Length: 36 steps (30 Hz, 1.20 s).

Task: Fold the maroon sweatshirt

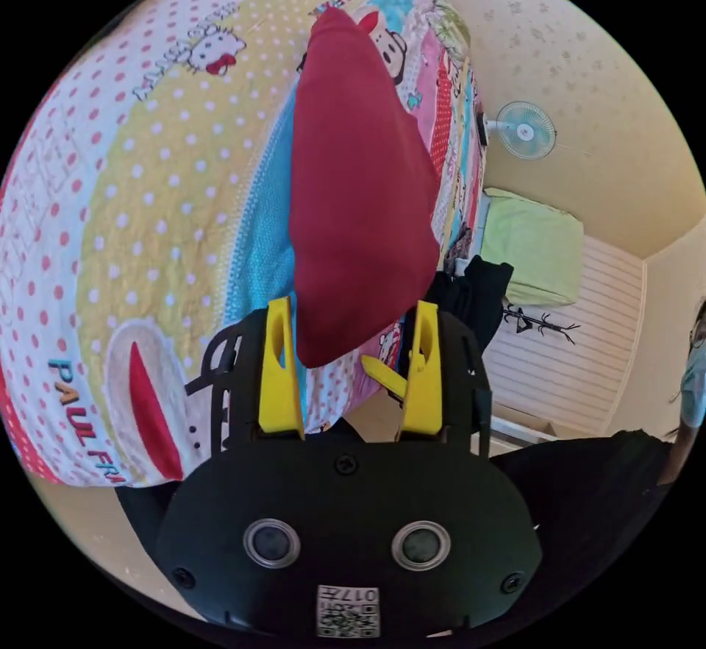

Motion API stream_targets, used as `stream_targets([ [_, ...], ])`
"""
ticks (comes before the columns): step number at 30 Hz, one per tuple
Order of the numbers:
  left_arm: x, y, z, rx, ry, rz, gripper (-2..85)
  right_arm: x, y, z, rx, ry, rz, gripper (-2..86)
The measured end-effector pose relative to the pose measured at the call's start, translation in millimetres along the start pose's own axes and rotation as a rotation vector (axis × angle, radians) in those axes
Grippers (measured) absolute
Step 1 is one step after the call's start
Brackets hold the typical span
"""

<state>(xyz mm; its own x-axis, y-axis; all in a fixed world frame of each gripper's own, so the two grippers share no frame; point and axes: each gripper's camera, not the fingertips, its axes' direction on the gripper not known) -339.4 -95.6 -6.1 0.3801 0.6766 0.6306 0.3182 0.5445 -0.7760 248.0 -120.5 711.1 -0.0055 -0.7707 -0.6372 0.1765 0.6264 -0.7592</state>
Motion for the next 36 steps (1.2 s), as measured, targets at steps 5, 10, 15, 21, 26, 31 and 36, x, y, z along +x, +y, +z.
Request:
stream_targets([
  [5,-36.4,-6.7,31.5,-0.02,0.067,-0.146,9.5,78.4,-35.1,51.0,0.122,-0.402,0.251,22.9],
  [10,-4.6,17.6,27.5,-0.103,0.089,0.018,6.9,115.0,-83.8,120.4,0.151,-0.528,0.289,25.0],
  [15,31.4,45.2,23.0,-0.091,-0.031,0.152,6.5,123.7,-158.1,197.1,0.078,-0.738,0.173,22.2],
  [21,119.5,68.3,6.4,-0.13,-0.003,0.484,6.9,77.1,-176.0,207.1,0.066,-0.866,-0.121,19.7],
  [26,196.3,101.0,20.9,-0.191,0.098,0.706,7.6,21.4,-185.3,156.8,0.117,-0.93,-0.503,18.2],
  [31,271.1,129.6,76.6,-0.364,0.244,0.891,6.9,-3.1,-181.9,62.2,0.192,-0.903,-0.826,16.8],
  [36,291.8,131.5,116.0,-0.404,0.221,0.875,5.3,43.3,-182.6,-58.5,0.359,-0.782,-0.97,15.3],
])
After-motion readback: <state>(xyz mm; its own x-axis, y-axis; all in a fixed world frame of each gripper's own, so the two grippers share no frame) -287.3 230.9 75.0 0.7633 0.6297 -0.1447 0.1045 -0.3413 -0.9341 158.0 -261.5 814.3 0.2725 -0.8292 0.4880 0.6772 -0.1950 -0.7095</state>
